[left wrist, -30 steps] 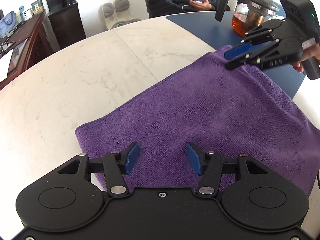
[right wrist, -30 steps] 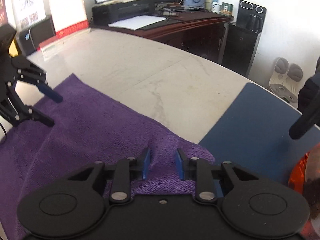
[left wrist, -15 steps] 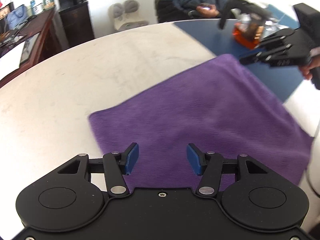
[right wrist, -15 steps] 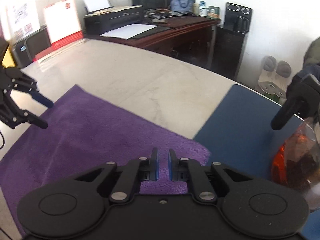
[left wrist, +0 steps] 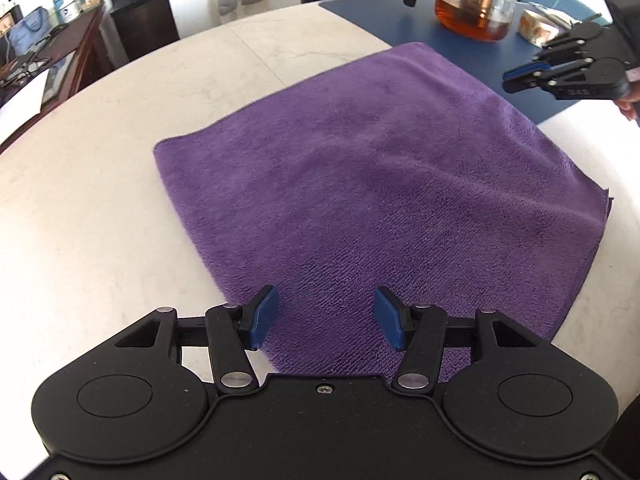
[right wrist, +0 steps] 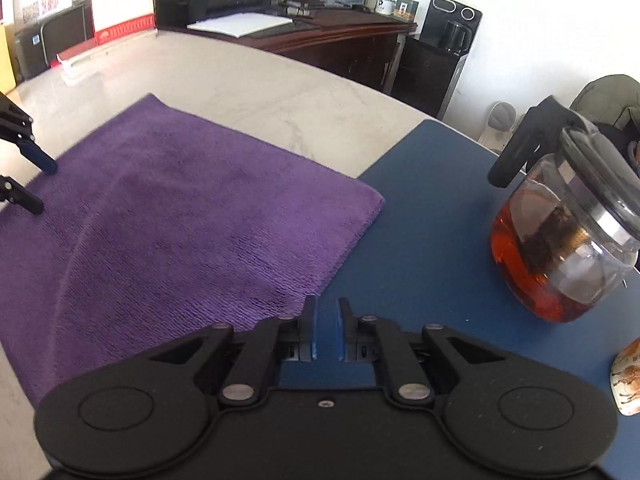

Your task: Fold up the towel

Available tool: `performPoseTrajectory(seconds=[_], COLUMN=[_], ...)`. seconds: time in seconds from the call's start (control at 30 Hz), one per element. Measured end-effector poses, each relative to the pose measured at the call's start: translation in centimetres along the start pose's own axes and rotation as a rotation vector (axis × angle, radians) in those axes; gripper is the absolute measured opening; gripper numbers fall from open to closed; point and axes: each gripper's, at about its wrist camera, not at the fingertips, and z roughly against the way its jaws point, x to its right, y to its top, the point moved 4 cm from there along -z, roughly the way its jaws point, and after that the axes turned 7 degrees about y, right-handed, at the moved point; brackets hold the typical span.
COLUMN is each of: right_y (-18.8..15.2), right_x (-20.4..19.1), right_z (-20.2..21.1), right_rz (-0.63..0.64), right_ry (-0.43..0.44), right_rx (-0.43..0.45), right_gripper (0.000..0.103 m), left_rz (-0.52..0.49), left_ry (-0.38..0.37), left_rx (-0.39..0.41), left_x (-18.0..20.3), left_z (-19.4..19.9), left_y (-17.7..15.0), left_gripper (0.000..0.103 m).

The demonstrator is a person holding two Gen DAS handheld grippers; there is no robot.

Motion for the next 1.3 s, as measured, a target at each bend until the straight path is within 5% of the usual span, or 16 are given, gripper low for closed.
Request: performPoseTrajectory(seconds=[0.13,0.27,0.73,0.9,1.07,1.3], right_y=[-0.5,-2.8,-7.0,-4.8,-5.7,-9.9], right_x=[-4.9,-8.6,-6.8,-9.7,-13.5,-10.2], right_z=[1.4,0.4,4.3,4.4,2.4,6.5], right_rz=[0.014,0.030,-0.068,-0.038,0.035,-0.145], right_ry=[0.092,0.138,-0.009,0.055,0.102,0.029], right_rx=[0.050,0.007,-0.030,0.047,0.002,-0.010], right_gripper=[0.008,0.008,0.008,0.008,0.008,0.006], left_rz=[0.005,-0.070,-0.016,-0.020,-0.046,-0.032], left_ry=[-0.093,-0.130,-0.102,-0.091,-0.080,-0.080], left_rx=[0.043,-0.001,-0.061,-0.065,-0.074,-0.073], left_x=[2.7,6.2,4.3,4.3,4.6,4.0], left_z=[1.6,0.9,3.0,3.4,3.2,3.5], left_y=[1.1,0.3,-4.7,-4.5,-5.0,-5.7], left_gripper=[0.053,0.053,0.055,0.054,0.055,0.055])
